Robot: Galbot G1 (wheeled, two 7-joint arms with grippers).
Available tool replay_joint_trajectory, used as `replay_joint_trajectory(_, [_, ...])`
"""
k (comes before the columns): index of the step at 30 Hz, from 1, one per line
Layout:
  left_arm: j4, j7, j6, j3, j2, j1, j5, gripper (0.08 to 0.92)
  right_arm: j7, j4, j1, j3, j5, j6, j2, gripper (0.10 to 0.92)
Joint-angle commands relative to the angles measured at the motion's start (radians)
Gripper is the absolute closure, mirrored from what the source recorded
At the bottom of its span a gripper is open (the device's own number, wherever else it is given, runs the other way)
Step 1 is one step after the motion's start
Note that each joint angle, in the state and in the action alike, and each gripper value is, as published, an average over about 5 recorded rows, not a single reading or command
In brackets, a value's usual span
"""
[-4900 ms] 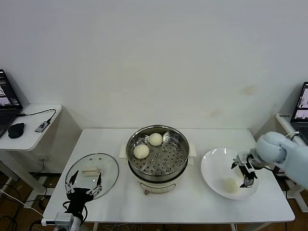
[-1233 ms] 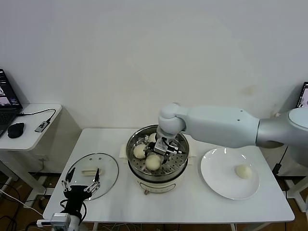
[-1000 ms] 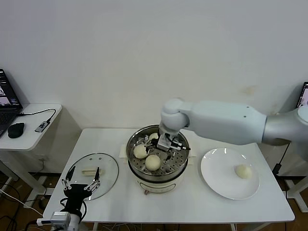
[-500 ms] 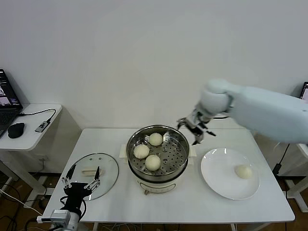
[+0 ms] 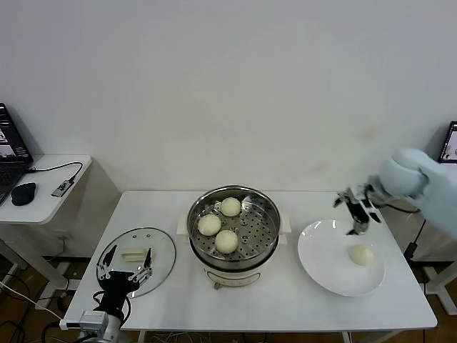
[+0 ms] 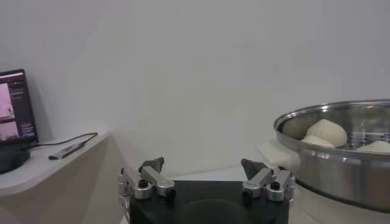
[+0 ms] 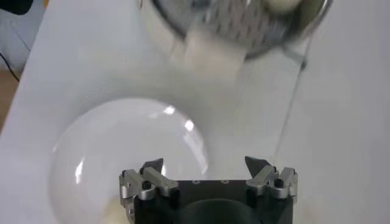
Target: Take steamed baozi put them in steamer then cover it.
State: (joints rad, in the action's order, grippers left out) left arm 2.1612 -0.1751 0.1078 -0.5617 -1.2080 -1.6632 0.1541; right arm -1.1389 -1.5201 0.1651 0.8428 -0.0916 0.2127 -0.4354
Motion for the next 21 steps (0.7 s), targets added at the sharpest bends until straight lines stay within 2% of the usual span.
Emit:
replay_joint_trajectory(1, [-0.001, -0.001, 0.001, 0.002, -0.001, -0.004, -0.006, 0.177, 0.002, 0.081, -0.529, -0.437, -0.146, -0.011, 0.088, 0.203])
replay_joint_trajectory(11, [0.011, -0.002, 0.003, -0.005, -0.003, -0.017, -0.014, 0.177, 0.029, 0.259, -0.595, -0.502, -0.226, -0.064, -0.040, 0.203])
replay_joint_trajectory(21, [0.013, -0.002, 0.003, -0.010, -0.007, -0.022, -0.016, 0.177, 0.067, 0.360, -0.548, -0.488, -0.255, -0.057, -0.162, 0.203])
